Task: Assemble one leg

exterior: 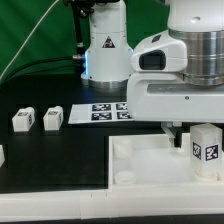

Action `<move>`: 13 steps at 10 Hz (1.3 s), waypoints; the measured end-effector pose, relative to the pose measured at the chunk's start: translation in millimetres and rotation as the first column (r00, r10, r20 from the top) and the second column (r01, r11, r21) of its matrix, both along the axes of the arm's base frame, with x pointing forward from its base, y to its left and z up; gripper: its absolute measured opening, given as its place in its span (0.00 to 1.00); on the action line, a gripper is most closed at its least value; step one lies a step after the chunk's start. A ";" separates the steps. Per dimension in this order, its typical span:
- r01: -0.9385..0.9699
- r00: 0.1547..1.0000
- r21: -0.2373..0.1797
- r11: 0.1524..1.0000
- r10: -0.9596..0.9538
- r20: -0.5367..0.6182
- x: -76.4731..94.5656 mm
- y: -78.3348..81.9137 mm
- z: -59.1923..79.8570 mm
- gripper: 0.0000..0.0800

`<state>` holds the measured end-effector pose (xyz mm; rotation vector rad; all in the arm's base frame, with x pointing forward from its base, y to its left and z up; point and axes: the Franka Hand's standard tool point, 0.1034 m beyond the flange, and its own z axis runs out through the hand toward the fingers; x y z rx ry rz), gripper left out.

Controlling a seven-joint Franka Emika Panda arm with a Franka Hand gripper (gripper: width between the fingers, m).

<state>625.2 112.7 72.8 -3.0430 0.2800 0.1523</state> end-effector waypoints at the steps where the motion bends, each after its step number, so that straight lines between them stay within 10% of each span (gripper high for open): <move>1: -0.074 0.997 0.003 0.997 0.074 0.007 -0.2 0.0 0.0 0.81; 9: -0.293 0.956 0.000 0.956 0.293 0.024 -4.2 -0.7 -2.5 0.78; 10: -0.293 0.956 0.000 0.956 0.292 0.023 -4.3 -0.9 -2.7 0.55; 13: -0.287 0.958 0.000 0.958 0.287 0.022 -4.4 -1.0 -3.2 0.36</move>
Offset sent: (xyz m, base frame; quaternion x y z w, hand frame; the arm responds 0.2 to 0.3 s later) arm -0.0122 0.0005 0.0015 0.0064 -0.0037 -0.2674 0.9636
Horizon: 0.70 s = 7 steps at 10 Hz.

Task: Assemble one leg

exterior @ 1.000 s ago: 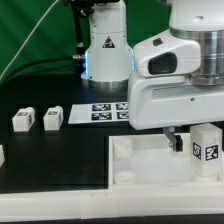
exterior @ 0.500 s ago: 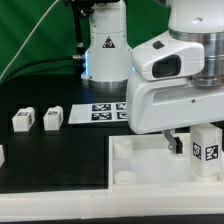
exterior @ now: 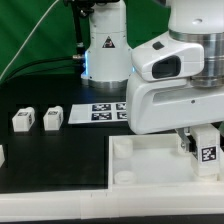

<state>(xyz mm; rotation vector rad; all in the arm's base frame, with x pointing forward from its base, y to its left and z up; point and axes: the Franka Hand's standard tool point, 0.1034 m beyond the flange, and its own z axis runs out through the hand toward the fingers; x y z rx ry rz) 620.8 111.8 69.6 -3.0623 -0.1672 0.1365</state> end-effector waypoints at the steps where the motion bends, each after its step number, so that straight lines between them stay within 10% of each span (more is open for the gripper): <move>1: 0.023 1.000 -0.002 1.000 -0.023 -0.002 0.0 0.0 -0.1 0.36; 7: 0.477 0.878 -0.039 0.878 -0.478 -0.021 0.3 1.4 -1.1 0.36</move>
Offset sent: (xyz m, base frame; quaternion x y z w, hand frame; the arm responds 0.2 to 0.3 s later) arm 0.0000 0.0000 0.0000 0.0000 0.0000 0.1790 0.9838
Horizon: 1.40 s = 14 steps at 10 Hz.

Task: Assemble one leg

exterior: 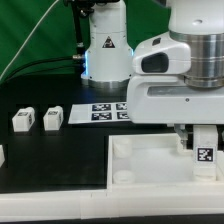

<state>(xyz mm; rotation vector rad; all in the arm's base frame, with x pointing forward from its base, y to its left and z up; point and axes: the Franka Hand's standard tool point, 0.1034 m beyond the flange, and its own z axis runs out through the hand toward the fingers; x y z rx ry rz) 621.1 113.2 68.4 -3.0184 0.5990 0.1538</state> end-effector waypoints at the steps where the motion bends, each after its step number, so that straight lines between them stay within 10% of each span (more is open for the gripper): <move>1: 0.124 0.992 -0.011 0.992 -0.125 -0.008 -0.1 2.0 0.1 0.36; 8: 0.765 0.639 -0.072 0.641 -0.768 -0.044 0.8 6.4 -0.5 0.46; 11: 0.722 0.688 -0.064 0.689 -0.724 -0.043 0.8 6.6 -0.5 0.77; 14: 0.576 0.815 -0.049 0.816 -0.578 -0.050 -0.6 9.4 1.3 0.81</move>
Offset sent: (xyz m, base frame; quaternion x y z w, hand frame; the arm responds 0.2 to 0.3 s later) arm -0.0002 0.0006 0.0004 -0.0097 0.0015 0.2123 0.9772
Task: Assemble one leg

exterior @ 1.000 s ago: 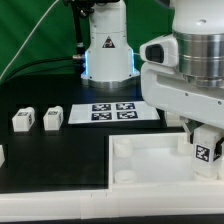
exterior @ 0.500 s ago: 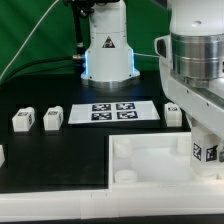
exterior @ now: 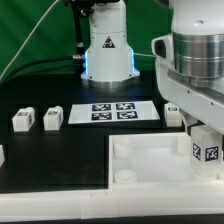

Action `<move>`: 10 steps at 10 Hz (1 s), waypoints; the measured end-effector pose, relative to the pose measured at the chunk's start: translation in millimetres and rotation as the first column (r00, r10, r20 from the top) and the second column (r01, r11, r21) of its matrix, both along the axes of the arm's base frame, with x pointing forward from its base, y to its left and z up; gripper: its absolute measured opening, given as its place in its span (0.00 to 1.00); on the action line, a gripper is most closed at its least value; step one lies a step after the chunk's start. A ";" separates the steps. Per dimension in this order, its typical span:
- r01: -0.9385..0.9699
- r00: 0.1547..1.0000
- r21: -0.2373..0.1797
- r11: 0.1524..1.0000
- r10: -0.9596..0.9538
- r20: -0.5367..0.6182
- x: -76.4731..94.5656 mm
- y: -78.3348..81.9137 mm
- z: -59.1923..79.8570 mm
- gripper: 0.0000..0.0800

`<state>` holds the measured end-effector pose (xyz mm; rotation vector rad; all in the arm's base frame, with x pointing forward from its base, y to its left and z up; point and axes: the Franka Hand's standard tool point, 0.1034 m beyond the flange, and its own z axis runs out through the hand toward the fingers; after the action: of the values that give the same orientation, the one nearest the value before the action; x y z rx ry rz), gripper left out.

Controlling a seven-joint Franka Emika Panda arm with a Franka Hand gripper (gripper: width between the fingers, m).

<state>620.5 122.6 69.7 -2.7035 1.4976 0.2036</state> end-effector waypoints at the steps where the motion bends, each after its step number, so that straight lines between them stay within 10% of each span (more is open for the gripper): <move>1: -0.110 0.994 0.010 0.994 0.110 0.012 0.1 -0.1 0.0 0.81; 4: -0.378 0.925 0.027 0.925 0.377 0.046 0.0 -0.3 -0.1 0.81; 10: -0.852 0.522 0.025 0.523 0.845 0.117 2.6 -11.6 2.5 0.81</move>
Offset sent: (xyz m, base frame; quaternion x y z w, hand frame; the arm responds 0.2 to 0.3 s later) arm -0.0003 -0.0013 0.0010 -0.0112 0.0079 -0.2195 0.9755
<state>623.0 111.0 72.2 -3.0510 -0.0215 0.1457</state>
